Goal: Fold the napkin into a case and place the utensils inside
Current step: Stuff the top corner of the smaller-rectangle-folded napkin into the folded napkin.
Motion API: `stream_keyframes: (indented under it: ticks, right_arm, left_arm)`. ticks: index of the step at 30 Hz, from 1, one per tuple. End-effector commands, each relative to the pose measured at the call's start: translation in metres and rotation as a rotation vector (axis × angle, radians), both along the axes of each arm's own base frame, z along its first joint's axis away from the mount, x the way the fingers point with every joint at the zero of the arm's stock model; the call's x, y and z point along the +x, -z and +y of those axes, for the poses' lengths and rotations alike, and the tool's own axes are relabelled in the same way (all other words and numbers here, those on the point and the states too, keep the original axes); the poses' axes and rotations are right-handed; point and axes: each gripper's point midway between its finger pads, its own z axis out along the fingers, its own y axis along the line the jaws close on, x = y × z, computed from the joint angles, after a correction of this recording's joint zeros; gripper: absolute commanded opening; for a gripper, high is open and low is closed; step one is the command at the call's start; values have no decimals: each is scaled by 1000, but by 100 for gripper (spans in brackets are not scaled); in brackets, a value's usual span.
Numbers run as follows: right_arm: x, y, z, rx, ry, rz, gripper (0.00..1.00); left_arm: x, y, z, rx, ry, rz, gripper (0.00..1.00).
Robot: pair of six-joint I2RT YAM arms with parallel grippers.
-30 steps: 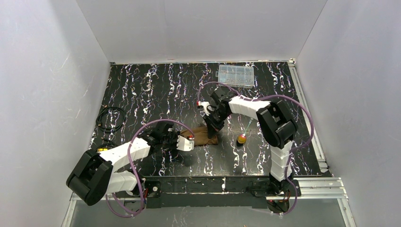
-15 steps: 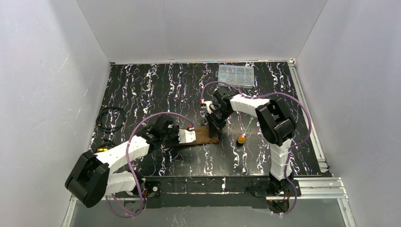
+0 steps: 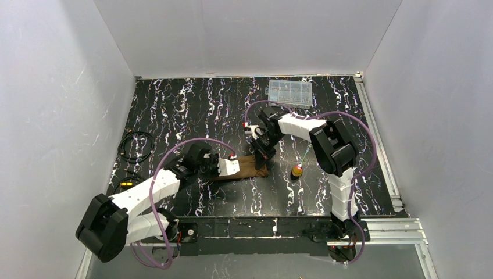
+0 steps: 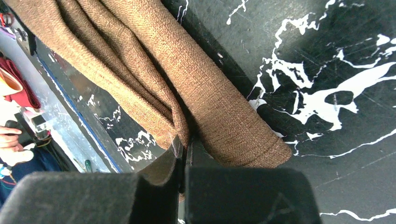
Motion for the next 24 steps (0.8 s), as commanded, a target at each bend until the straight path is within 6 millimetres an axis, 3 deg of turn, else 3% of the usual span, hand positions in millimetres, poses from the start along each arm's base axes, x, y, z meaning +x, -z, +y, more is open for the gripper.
stream_keyframes:
  ticks: [1,4,9,16,24]
  right_arm:
    - [2,30,-10,-145,3,-12,1]
    - [8,5,6,-85,-4,-43,1]
    - [13,-35,28,47,-4,-66,1]
    - [-2,-30,31,89,-33,14,1]
    - [0,-76,49,204,-122,-9,1]
  left_arm:
    - [-11,-7,-8,-53,66,0,0]
    - [-19,0,-7,-30,123,14,0]
    - [-27,32,7,85,187,48,0]
    - [-25,50,20,189,248,6,0]
    - [-35,67,30,262,340,-23,0]
